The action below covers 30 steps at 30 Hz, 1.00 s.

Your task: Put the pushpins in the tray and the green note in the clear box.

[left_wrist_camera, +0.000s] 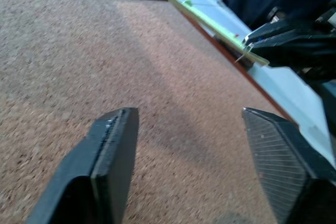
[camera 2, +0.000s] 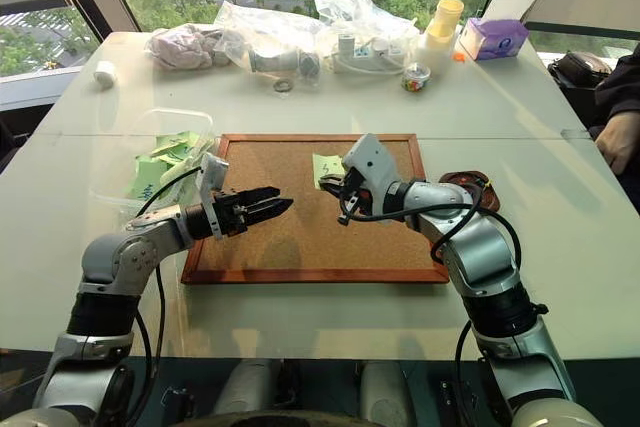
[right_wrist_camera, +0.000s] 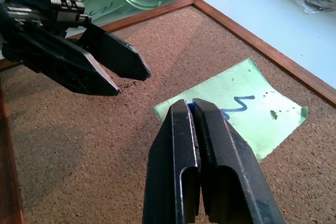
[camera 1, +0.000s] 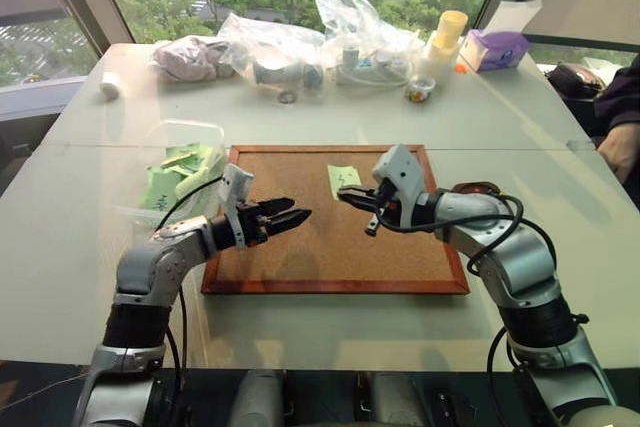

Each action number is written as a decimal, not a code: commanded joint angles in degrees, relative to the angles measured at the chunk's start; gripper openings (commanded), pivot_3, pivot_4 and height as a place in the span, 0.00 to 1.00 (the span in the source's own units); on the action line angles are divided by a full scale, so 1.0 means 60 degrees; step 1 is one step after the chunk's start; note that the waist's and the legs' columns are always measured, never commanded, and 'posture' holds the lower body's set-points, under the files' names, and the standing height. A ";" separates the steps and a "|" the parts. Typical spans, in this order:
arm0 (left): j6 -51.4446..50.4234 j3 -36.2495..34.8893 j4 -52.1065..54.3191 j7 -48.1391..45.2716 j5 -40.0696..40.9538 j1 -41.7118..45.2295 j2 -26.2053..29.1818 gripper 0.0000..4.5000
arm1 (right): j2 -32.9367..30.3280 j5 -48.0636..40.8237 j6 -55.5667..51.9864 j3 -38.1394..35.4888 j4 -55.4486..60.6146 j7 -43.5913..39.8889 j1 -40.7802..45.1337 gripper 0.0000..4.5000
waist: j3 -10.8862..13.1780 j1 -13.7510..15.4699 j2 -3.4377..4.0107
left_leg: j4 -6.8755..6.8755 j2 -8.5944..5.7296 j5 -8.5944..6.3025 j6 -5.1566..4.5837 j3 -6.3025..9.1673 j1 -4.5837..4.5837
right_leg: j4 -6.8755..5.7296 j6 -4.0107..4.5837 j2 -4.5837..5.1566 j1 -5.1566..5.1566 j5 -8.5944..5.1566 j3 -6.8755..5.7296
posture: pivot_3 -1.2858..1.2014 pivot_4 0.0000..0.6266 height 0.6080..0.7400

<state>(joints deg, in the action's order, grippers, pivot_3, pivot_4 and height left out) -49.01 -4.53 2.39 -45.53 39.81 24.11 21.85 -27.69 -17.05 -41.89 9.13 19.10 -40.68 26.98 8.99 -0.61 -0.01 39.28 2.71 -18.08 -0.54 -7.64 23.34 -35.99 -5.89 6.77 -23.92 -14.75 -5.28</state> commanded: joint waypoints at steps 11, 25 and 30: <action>-0.0952 -0.0852 -0.1499 0.2205 0.1086 0.1409 -0.2285 0.99 | -0.0177 -0.0103 0.0066 -0.0018 0.1016 0.0171 0.0002 0.00 | 0.0045 -0.0013 -0.0075 | 0.0001 -0.0013 0.0021 0.0035 0.0001 -0.0001 | -0.0003 -0.0004 -0.0028 -0.0003 -0.0001 -0.0001 | 0.52 0.24 1.00; -0.0973 -0.1027 -0.1678 0.2625 0.1207 0.1596 -0.2845 0.19 | -0.0449 -0.0249 -0.0350 -0.0138 0.1731 0.0297 -0.0103 0.00 | 0.0048 -0.0003 -0.0081 | 0.0001 -0.0015 0.0027 0.0044 0.0002 -0.0001 | -0.0003 -0.0004 -0.0033 -0.0002 -0.0001 -0.0001 | 0.52 0.24 1.00; -0.0530 -0.0419 -0.1099 0.2173 0.0622 0.1032 -0.2327 0.00 | -0.0619 -0.0524 -0.0739 -0.0963 0.1956 0.0627 -0.0263 0.00 | 0.0048 -0.0005 -0.0080 | 0.0001 -0.0015 0.0028 0.0047 0.0002 -0.0002 | -0.0004 -0.0004 -0.0034 -0.0002 -0.0001 -0.0001 | 0.52 0.24 1.00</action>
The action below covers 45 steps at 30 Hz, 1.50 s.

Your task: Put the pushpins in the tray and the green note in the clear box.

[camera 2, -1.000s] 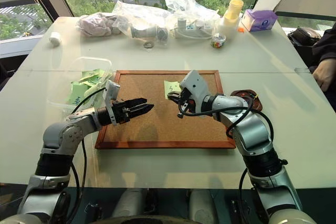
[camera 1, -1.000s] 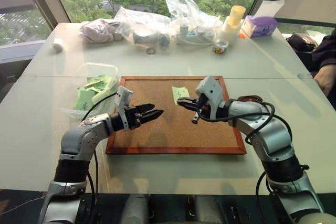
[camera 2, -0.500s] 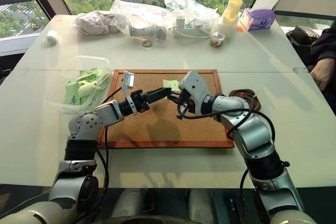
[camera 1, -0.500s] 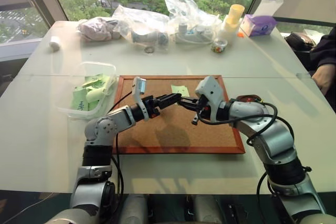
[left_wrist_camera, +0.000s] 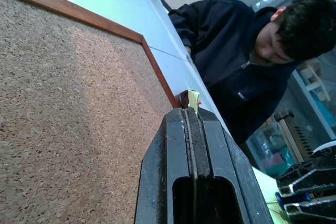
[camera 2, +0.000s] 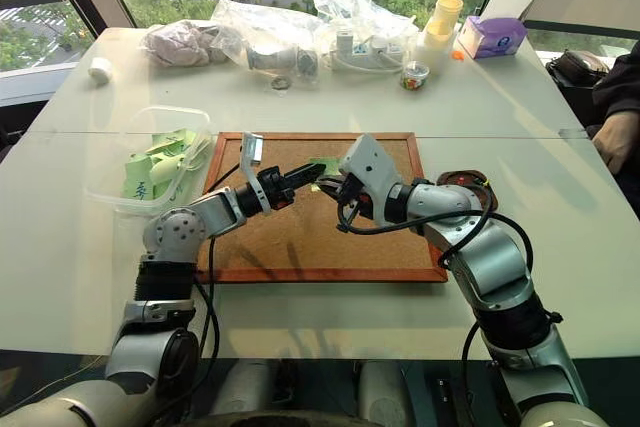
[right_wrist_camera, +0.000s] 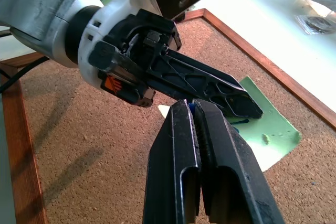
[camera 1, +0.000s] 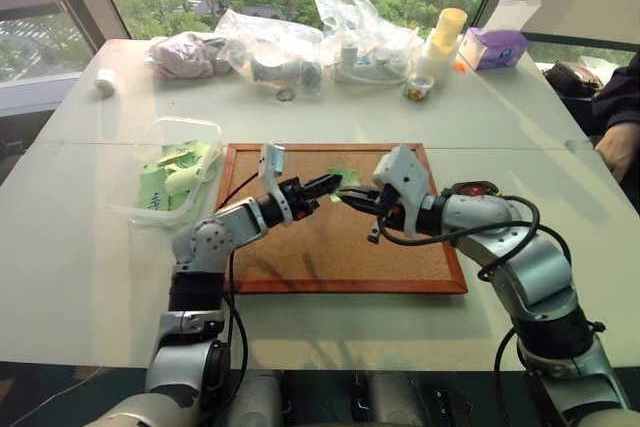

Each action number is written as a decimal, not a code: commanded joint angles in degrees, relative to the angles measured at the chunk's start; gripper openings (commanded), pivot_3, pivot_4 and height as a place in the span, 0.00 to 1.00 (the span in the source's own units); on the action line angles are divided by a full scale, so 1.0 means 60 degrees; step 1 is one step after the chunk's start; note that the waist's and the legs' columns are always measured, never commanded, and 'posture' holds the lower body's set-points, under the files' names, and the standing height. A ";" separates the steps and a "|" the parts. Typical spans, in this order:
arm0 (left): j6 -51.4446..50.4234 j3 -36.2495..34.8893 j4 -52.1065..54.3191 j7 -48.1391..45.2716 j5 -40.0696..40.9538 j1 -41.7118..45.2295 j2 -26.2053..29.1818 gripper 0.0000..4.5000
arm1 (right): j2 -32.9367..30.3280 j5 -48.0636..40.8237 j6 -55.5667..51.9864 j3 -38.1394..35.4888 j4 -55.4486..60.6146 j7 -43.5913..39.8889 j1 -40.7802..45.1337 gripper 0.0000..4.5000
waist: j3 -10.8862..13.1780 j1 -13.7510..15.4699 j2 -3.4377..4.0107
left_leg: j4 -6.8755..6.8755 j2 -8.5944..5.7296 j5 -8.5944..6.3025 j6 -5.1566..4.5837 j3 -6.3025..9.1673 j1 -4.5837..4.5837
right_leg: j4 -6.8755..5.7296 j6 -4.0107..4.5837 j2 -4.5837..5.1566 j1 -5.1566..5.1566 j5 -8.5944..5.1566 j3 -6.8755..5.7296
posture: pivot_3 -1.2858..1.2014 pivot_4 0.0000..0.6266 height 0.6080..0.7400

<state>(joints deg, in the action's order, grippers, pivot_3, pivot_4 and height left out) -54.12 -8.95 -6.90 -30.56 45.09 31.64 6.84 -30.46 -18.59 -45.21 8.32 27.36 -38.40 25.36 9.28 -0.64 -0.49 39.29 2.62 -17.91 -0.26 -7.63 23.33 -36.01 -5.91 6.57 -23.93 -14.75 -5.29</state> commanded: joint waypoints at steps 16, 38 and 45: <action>0.1821 0.1190 0.0286 -0.0723 -0.1506 -0.0960 0.0217 0.00 | -0.1522 -0.0711 -0.0423 -0.5396 -0.1045 0.1112 -0.2009 0.00 | -0.0002 0.0227 -0.0001 | 0.0002 -0.0006 0.0001 0.0000 -0.0004 -0.0002 | 0.0001 0.0001 0.0000 0.0011 0.0000 -0.0004 | 0.52 0.24 1.00; 0.1985 0.1208 0.0611 -0.0555 -0.1636 -0.1264 0.0217 0.00 | -0.1136 -0.0011 0.2004 -0.4713 -0.4708 0.1426 -0.2275 0.62 | -0.0005 0.0216 0.0005 | 0.0004 -0.0005 0.0007 0.0000 -0.0008 -0.0040 | -0.0002 0.0000 -0.0002 0.0051 0.0000 -0.0005 | 0.52 0.24 1.00; 0.1936 0.1122 0.0871 -0.0526 -0.1524 -0.1349 0.0323 0.00 | -0.1403 -0.0570 0.1513 -0.4895 -0.3385 0.1190 -0.2341 0.84 | -0.0006 0.0201 0.0007 | 0.0004 -0.0003 0.0008 0.0002 -0.0004 -0.0053 | -0.0003 0.0000 -0.0003 0.0061 0.0000 -0.0004 | 0.52 0.24 1.00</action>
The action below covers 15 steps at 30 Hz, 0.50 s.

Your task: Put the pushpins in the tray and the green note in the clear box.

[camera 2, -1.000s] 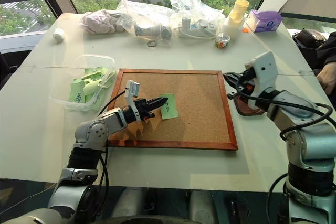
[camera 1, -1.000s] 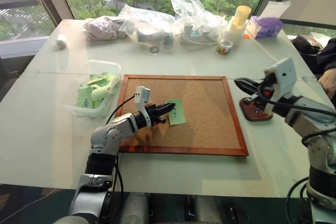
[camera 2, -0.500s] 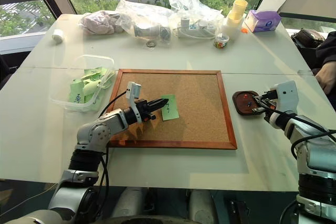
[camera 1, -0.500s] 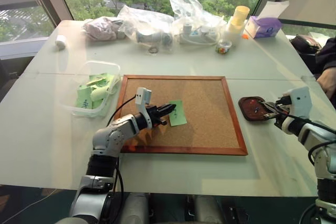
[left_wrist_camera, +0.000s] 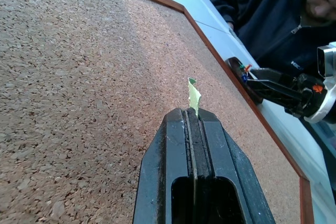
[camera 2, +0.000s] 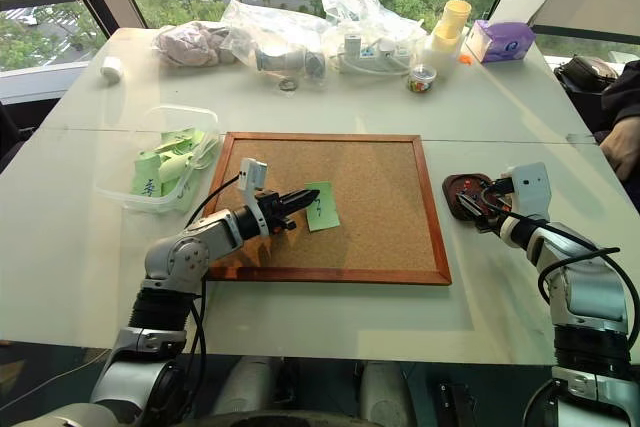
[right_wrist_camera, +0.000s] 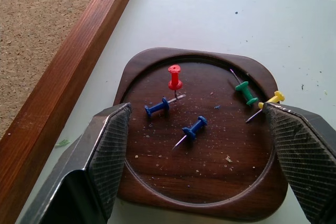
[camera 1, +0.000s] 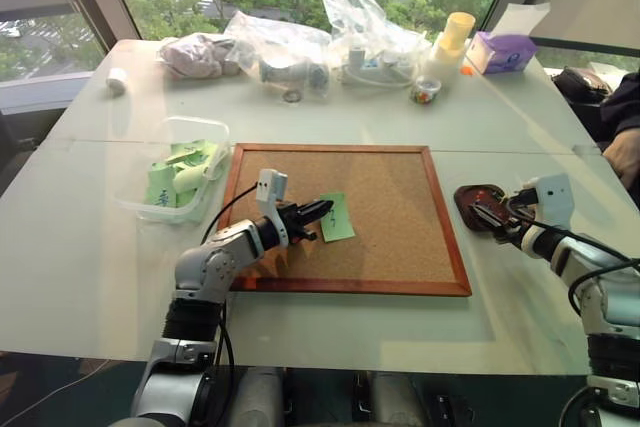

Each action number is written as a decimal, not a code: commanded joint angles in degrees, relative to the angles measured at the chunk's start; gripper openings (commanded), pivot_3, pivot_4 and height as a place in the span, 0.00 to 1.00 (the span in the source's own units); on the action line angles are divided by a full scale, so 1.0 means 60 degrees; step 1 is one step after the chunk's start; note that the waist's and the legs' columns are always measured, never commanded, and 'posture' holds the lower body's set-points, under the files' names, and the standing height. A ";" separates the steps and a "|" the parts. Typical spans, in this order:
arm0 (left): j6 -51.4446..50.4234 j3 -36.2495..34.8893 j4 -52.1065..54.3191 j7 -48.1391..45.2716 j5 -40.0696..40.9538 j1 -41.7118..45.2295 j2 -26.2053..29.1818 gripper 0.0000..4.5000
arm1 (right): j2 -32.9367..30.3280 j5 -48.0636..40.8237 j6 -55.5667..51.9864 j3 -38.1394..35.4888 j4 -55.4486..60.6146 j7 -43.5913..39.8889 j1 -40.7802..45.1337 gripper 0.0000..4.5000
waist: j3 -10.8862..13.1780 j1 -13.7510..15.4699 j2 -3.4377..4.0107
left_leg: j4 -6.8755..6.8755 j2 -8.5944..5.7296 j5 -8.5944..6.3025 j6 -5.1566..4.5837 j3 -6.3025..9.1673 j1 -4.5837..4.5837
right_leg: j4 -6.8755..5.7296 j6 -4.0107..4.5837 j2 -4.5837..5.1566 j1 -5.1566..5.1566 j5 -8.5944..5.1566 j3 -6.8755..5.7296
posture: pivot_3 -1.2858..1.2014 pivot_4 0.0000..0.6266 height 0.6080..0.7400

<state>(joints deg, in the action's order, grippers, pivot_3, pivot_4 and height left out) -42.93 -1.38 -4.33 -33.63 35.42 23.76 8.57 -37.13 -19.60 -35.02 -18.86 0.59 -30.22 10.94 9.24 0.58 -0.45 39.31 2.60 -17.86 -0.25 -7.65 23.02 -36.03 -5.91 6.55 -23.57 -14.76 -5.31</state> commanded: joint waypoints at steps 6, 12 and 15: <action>-0.0053 -0.0271 0.1268 0.0107 0.0310 0.0053 0.0162 0.00 | -0.0565 -0.1184 -0.1103 -0.0070 0.2682 -0.0633 0.0264 0.84 | 0.0000 0.0011 -0.0001 | 0.0000 0.0003 0.0000 0.0001 0.0006 -0.0002 | 0.0000 0.0000 -0.0001 0.0003 0.0000 0.0000 | 0.52 0.24 1.00; -0.0273 -0.1013 0.2611 0.0901 0.0747 0.0417 0.0419 0.00 | -0.0530 -0.1952 -0.1911 0.0825 0.3831 -0.1080 0.1061 0.84 | 0.0001 0.0008 -0.0002 | 0.0000 0.0006 0.0000 0.0000 0.0021 -0.0004 | 0.0000 0.0001 0.0000 0.0005 0.0000 0.0001 | 0.52 0.24 1.00; -0.0446 -0.1672 0.3048 0.1603 0.1040 0.0747 0.0582 0.00 | -0.0353 -0.2208 -0.2169 0.1417 0.3955 -0.1225 0.1594 0.84 | 0.0002 -0.0001 -0.0003 | 0.0000 0.0008 0.0000 -0.0001 0.0024 -0.0004 | -0.0001 0.0002 0.0000 0.0006 0.0001 0.0001 | 0.52 0.24 1.00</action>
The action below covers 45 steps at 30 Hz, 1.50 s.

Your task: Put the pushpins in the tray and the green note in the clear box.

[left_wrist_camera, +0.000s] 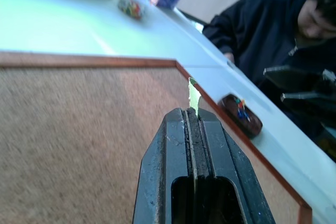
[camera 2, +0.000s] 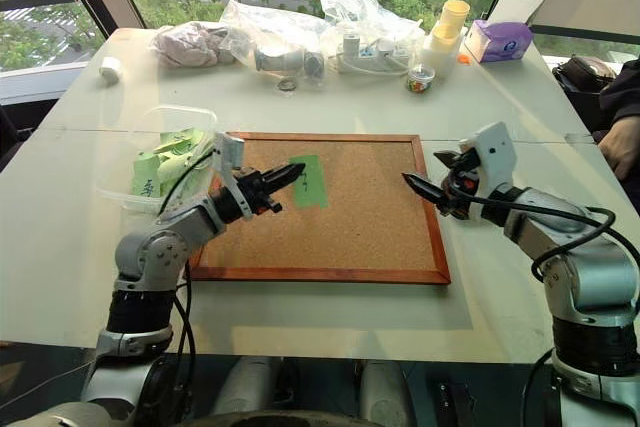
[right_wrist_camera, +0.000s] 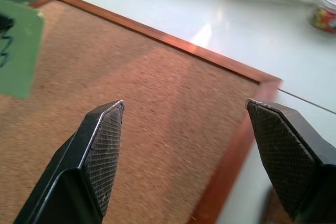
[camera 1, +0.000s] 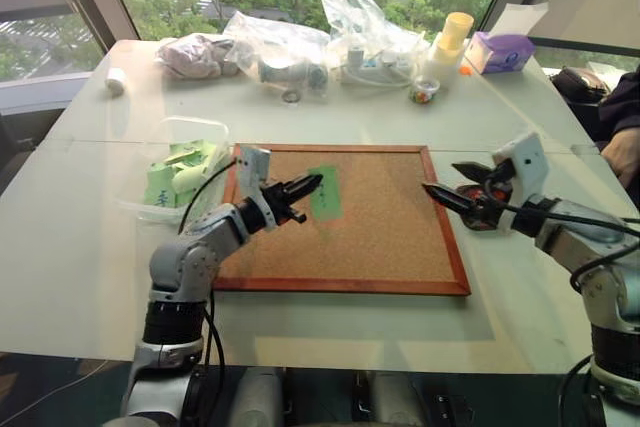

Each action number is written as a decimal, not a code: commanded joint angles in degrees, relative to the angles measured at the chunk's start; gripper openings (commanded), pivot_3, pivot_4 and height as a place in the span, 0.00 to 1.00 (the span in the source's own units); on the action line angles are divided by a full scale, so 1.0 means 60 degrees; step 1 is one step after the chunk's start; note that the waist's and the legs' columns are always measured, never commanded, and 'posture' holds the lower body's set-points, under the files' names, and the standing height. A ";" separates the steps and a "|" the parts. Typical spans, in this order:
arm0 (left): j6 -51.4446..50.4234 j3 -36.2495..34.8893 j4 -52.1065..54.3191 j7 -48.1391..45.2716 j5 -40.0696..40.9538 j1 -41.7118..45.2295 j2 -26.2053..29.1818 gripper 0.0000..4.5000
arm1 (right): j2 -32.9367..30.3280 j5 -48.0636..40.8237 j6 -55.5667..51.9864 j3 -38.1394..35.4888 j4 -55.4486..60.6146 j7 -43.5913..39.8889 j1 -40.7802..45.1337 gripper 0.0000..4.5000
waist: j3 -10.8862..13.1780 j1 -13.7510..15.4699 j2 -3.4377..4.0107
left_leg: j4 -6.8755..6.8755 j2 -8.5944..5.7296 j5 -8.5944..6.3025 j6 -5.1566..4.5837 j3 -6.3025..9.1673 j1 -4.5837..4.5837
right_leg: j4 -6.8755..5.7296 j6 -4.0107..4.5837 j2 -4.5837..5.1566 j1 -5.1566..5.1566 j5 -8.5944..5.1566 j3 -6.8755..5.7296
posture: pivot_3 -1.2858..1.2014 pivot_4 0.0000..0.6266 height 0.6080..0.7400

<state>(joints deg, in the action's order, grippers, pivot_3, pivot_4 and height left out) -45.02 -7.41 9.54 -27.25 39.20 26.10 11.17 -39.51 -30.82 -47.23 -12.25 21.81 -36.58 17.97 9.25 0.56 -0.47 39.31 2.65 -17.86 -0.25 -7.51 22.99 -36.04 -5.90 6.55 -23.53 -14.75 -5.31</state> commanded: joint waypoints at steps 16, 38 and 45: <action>0.0621 -0.3157 -0.1124 -0.0216 -0.0272 -0.0319 0.4431 0.00 | 0.0532 0.0212 0.0588 0.2304 -0.0298 -0.0692 0.1405 0.84 | 0.0001 0.0025 -0.0003 | 0.0000 0.0001 -0.0001 -0.0001 -0.0012 0.0006 | -0.0001 0.0001 -0.0004 -0.0007 -0.0001 -0.0004 | 0.52 0.24 1.00; -0.0579 -0.1773 0.0131 -0.3125 0.1406 0.0175 0.4983 0.97 | -0.0333 0.0438 0.0805 0.1547 -0.0290 -0.0873 0.0675 0.85 | 0.0004 -0.0044 -0.0013 | 0.0001 0.0001 0.0000 0.0002 -0.0029 0.0021 | -0.0008 0.0000 -0.0001 -0.0017 -0.0001 -0.0009 | 0.52 0.24 1.00; 0.0029 -0.0059 0.1293 -0.4080 0.0506 -0.0775 0.5409 0.97 | -0.0534 0.0302 0.0701 0.1451 -0.0107 -0.1024 0.0452 0.85 | 0.0004 -0.0194 -0.0012 | 0.0000 0.0004 0.0003 0.0008 -0.0028 0.0014 | -0.0008 0.0002 -0.0008 -0.0017 -0.0001 -0.0008 | 0.52 0.24 1.00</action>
<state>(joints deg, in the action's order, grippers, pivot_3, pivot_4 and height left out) -46.58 -8.96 14.88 -50.50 43.26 21.94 43.12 -41.71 -28.39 -43.41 -1.68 18.62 -42.36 20.62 9.28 -0.60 -0.54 39.31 2.67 -17.84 -0.21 -7.68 23.07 -36.09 -5.89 6.50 -23.63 -14.76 -5.35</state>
